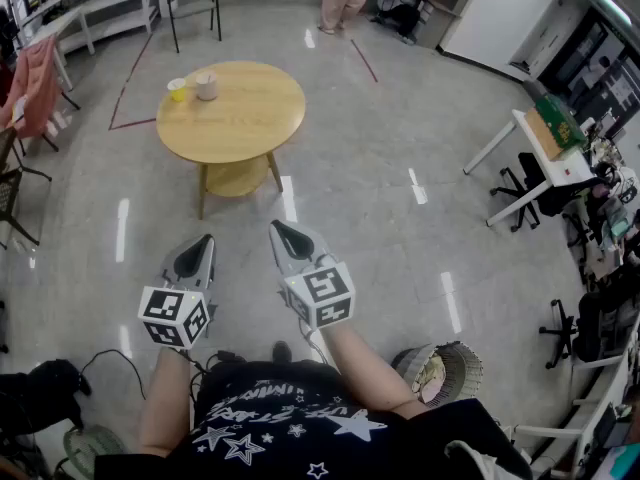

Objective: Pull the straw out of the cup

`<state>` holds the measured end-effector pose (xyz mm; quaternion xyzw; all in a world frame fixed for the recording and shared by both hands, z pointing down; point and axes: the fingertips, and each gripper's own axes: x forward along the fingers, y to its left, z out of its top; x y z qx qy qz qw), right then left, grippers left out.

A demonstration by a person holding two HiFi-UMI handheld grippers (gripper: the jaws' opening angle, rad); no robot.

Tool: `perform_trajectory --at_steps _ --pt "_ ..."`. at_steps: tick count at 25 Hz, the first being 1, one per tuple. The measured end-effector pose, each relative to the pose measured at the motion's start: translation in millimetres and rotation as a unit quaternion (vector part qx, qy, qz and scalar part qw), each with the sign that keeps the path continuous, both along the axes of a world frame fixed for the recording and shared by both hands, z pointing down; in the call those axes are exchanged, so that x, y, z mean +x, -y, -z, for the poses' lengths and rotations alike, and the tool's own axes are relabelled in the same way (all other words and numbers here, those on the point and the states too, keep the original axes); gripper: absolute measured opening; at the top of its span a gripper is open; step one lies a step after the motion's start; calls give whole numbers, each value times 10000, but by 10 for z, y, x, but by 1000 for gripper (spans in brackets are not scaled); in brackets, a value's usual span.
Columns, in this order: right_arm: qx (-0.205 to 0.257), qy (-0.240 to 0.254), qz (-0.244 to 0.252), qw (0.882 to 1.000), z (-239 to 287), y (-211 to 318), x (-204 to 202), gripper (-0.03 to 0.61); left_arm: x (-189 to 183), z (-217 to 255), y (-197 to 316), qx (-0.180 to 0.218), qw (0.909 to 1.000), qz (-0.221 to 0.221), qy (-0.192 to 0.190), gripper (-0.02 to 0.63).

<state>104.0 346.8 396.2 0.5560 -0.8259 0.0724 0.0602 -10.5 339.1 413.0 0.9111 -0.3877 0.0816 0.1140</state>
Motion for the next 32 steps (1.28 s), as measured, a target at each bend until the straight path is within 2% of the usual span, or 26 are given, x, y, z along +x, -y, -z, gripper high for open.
perform_trajectory --at_steps 12,16,19,23,32 --pt "-61 91 -147 9998 -71 58 166 0 98 -36 61 -45 10000 86 -6 6" --pt "118 369 -374 9986 -12 78 357 0 120 -76 71 -75 9997 215 14 6" --pt "273 556 -498 9968 3 87 505 0 100 -47 105 -20 9993 363 -91 6" --pt "110 557 -572 9967 -89 70 605 0 91 -20 80 -57 9987 446 -236 6" --pt "-73 510 -449 9977 -226 185 437 0 -45 -75 173 -94 9986 448 -277 7"
